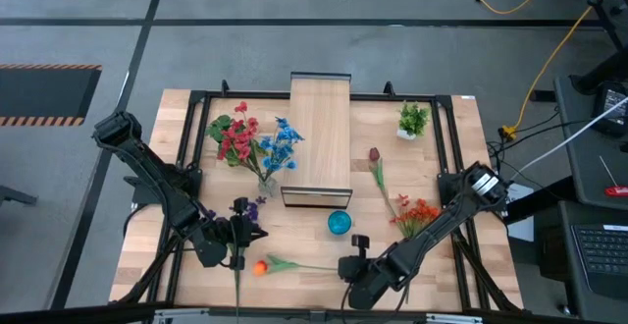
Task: Pick and place flowers into a vace then onto a shelf
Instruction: Put the orange tulip into the transparent vase
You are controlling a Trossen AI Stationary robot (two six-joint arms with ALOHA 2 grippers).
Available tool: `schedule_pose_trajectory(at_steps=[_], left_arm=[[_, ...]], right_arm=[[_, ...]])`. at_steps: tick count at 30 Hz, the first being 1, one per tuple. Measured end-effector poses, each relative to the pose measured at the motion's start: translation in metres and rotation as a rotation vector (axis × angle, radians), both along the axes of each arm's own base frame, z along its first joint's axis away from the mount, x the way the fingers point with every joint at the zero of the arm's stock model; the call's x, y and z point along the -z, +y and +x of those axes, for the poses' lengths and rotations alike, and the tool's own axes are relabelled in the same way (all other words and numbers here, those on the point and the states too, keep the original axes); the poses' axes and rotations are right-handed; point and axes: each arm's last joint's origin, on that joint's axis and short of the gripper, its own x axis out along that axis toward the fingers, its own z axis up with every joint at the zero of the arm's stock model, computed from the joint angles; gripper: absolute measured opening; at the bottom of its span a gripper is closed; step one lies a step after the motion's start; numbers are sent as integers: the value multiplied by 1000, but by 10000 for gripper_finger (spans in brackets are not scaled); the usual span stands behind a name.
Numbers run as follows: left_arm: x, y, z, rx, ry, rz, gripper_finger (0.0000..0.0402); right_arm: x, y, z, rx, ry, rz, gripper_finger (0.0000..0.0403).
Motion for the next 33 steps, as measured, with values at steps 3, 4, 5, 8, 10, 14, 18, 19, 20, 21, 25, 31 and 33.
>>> schedule_pose_trajectory(at_steps=[3, 4, 5, 8, 10, 14, 18, 19, 20, 21, 25, 31, 33], left_arm=[[0, 0, 0, 0, 0, 0, 6], [0, 0, 0, 0, 0, 0, 6], [0, 0, 0, 0, 0, 0, 6], [0, 0, 0, 0, -1, -1, 6], [0, 0, 0, 0, 0, -1, 6], [0, 0, 0, 17, 2, 27, 6], [-5, 1, -2, 23, -18, 40, 4], [-6, 1, -4, 25, -24, 37, 3], [-9, 1, -5, 30, -31, 37, 2], [-12, 1, -7, 39, -41, 40, 2], [-25, 3, -16, 68, -93, 70, 3], [-40, 5, -27, 117, -144, 87, 2], [-42, 6, -29, 118, -155, 96, 6]], right_arm=[[-8, -1, -1, -10, -23, -2, 0], [-10, -1, -1, -12, -29, 1, 0], [-13, -1, -1, -13, -35, 2, 0], [-22, -4, -2, 7, -75, -16, 0], [-28, -5, -3, 14, -93, -17, 0], [-34, -7, -5, -4, -95, -31, 0], [-37, -9, -8, -19, -87, -48, 0], [-38, -9, -8, -21, -86, -50, 0], [-40, -10, -9, -24, -84, -52, 0], [-42, -10, -11, -27, -83, -53, 0], [-51, -11, -15, -52, -92, -60, 0], [-64, -12, -19, -89, -123, -66, 0], [-67, -13, -20, -95, -134, -70, 0]])
